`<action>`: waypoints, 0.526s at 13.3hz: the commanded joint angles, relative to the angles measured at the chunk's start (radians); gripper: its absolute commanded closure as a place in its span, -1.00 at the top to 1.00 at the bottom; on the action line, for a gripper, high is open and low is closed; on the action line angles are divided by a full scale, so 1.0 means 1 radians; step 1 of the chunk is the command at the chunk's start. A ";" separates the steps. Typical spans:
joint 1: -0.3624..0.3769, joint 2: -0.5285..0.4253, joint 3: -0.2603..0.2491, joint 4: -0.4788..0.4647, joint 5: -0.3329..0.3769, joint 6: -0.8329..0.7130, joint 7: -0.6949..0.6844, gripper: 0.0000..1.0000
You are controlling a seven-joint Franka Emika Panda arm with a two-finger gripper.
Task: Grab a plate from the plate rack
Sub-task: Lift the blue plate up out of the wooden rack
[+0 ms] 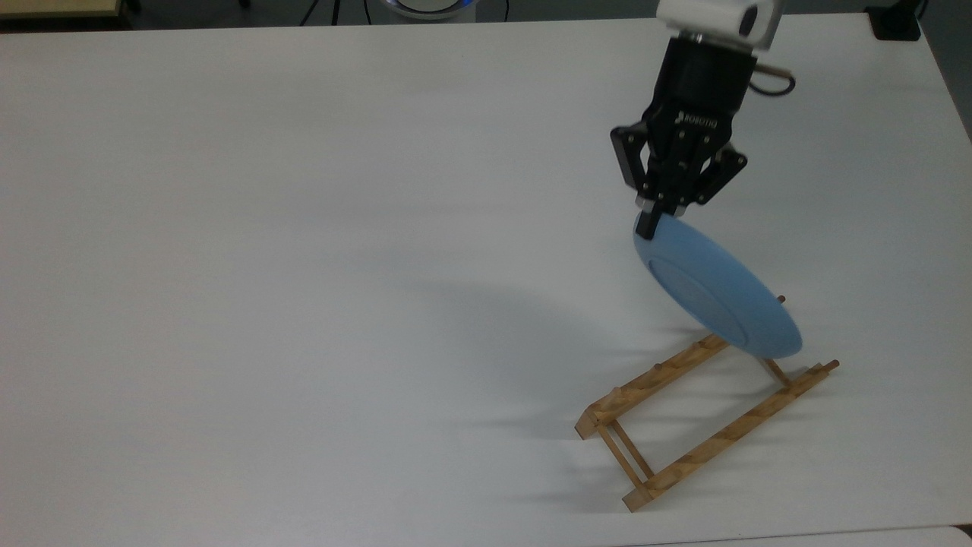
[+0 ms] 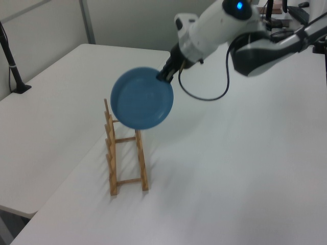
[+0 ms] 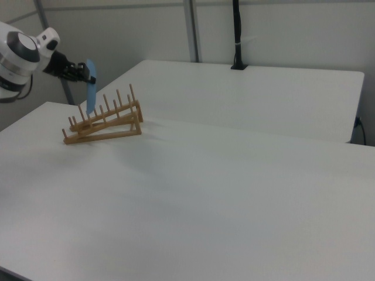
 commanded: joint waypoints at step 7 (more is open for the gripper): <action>-0.243 -0.252 -0.006 -0.061 0.723 -0.392 -0.611 -1.00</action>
